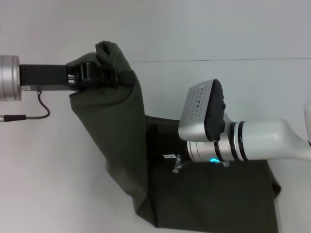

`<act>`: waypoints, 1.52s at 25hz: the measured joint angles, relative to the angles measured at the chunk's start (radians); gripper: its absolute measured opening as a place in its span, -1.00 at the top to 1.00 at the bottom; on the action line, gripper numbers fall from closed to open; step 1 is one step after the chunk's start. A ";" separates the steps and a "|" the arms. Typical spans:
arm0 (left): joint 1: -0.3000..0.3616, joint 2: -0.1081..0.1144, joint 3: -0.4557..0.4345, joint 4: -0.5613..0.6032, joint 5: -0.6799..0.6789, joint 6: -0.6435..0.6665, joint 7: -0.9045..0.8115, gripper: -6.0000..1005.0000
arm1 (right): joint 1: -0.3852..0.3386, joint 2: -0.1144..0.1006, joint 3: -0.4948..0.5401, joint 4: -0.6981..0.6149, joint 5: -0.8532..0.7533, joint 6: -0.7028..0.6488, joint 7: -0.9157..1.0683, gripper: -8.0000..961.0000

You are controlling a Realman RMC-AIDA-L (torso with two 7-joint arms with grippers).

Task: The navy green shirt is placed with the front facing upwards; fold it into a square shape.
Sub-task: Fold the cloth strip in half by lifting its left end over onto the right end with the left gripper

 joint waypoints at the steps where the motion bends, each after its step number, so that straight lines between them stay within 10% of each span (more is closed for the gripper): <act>1: 0.001 0.001 0.000 0.005 -0.006 0.005 0.000 0.84 | 0.001 0.000 -0.001 -0.006 0.005 0.000 0.000 0.99; 22: 0.003 0.026 0.000 0.064 -0.063 0.066 -0.015 0.84 | 0.030 0.000 -0.024 -0.053 0.078 -0.001 -0.022 0.92; 38: 0.012 -0.038 0.016 0.037 -0.053 0.049 0.031 0.84 | -0.074 -0.007 -0.018 -0.050 0.141 0.097 -0.015 0.77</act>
